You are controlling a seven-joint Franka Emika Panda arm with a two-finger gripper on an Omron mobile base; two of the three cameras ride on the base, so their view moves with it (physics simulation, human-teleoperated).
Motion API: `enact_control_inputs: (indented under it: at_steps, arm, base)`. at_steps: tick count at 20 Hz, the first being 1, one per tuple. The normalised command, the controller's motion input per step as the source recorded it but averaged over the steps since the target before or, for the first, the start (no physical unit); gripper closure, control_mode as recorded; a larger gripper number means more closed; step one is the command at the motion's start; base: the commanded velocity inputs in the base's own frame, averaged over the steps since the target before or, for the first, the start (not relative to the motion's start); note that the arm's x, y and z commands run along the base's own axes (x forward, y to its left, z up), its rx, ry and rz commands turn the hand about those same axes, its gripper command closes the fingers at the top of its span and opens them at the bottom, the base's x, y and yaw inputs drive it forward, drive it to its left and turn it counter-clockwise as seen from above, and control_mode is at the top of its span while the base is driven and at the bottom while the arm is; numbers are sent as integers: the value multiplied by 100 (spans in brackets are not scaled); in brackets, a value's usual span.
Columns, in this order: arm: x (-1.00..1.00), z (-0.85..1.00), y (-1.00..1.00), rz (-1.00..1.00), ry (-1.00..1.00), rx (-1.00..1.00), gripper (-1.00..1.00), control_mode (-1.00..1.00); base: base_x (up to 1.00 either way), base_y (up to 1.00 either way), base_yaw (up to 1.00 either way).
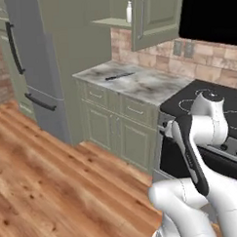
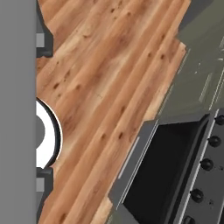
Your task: Move the cutting board and knife to the sink. Then move spray from the cabinet to the counter.
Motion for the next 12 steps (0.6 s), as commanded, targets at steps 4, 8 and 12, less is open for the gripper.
enact_control_inputs:
  at_steps: [4, 8, 12]
  arm:
    - [0, 0, 0, 0, 0, 0, -100, 100]
    - [0, 0, 0, 0, 0, 0, -100, 100]
    - [0, 0, 0, 0, 0, 0, -100, 100]
  base:
    - [43, 86, 0]
    - [47, 83, 0]
    - [48, 82, 0]
